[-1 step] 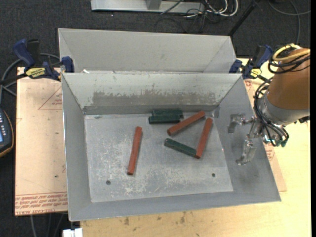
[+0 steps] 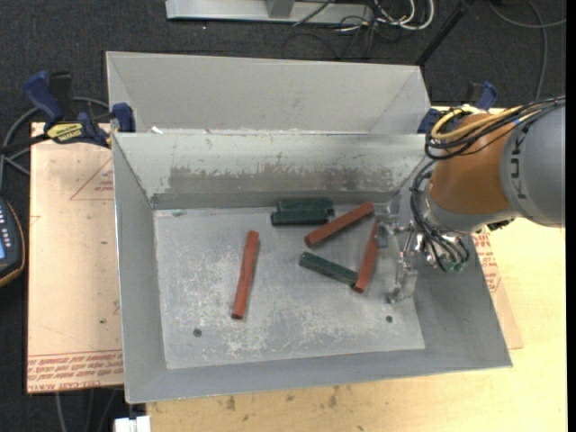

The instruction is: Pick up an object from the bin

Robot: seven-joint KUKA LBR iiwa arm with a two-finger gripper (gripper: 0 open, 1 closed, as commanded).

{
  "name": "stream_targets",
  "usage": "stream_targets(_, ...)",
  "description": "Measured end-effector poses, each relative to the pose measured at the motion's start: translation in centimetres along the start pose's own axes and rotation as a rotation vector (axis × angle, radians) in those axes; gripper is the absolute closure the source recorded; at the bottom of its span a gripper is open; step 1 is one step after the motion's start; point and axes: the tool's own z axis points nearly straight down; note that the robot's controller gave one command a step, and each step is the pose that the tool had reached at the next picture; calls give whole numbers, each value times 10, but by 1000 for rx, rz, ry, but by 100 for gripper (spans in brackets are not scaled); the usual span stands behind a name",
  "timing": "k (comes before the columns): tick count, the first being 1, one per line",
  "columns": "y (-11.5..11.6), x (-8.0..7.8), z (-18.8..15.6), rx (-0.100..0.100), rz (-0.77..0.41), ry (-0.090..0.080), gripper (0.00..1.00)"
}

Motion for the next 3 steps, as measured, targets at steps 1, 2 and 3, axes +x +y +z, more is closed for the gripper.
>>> stream_targets(1, 48, 17, -4, 0, -15, -1, 0)
stream_targets(2, 113, 16, -2, -2, -473, 2, 0)
stream_targets(3, 77, -8, -2, 1, -379, 1, 0)
